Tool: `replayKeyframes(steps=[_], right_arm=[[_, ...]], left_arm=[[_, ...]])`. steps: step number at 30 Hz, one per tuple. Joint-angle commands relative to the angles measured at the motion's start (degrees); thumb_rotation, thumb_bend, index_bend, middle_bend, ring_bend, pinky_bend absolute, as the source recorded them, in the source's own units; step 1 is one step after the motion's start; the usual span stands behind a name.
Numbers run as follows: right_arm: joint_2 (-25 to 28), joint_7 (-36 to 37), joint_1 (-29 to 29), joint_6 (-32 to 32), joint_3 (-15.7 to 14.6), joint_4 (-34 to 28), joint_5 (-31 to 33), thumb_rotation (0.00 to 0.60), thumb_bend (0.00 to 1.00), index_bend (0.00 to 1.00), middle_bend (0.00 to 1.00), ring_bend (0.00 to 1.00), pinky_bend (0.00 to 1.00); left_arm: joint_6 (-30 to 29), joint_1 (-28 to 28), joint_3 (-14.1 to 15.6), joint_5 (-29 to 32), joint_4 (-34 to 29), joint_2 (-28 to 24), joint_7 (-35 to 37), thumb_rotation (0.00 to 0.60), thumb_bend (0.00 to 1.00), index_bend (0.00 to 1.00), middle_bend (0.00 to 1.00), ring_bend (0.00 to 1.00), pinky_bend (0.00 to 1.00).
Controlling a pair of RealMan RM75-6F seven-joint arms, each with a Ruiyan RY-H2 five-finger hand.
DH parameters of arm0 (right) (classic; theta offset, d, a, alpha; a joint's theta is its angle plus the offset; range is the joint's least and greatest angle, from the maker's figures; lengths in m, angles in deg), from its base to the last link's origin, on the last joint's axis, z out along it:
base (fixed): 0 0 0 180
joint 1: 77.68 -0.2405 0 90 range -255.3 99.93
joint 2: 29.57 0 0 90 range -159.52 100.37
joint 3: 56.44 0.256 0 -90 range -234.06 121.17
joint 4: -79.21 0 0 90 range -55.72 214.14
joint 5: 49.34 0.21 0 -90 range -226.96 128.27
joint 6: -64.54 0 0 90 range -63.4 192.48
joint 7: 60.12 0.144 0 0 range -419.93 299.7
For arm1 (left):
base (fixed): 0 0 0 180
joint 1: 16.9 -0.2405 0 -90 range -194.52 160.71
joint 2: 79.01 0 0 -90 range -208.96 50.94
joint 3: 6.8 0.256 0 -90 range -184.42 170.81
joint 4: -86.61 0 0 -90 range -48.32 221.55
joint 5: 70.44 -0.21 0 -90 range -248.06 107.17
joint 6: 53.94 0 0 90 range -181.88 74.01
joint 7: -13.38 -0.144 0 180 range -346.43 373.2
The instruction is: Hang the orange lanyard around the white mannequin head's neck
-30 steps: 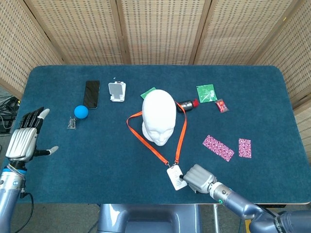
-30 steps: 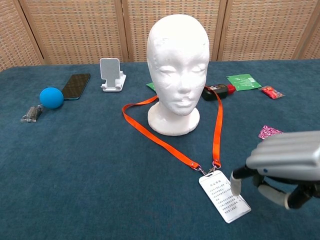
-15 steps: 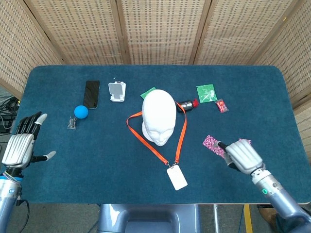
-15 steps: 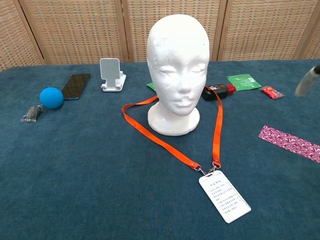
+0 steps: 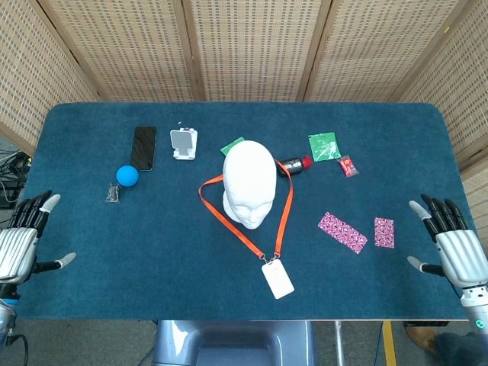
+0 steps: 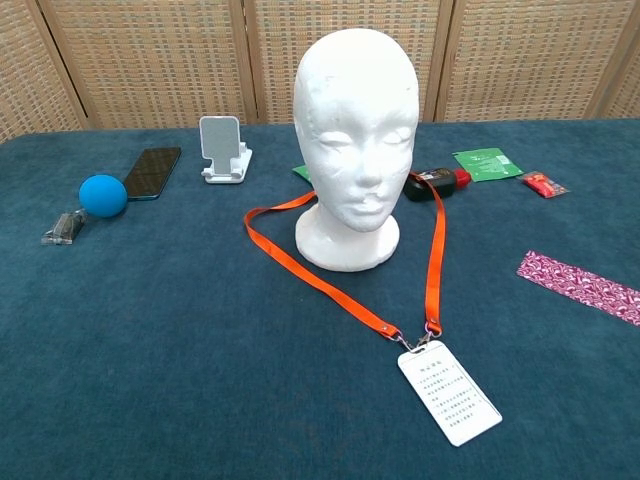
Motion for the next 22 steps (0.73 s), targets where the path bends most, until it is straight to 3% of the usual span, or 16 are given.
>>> replayKeyframes(steps=[1,22], right_arm=[[-0.95,-1.67,1.28,0.82,0.92,-0.11,-0.40,0.600,0.00,0.00,0.00,0.00,0.00],[-3.84,-2.62,2.91,-0.66,4.40,0.99,-3.01,0.600,0.00,0.00,0.00,0.00,0.00]], left_arm=[[-0.80,-0.58,0.01,-0.84,0.61,-0.15,1.31,0.576,0.00,0.00,0.00,0.00,0.00],[-1.03,-1.93,-0.78,-1.17,2.18,-1.28,4.83,0.595,0.00,0.00,0.00,0.00,0.00]])
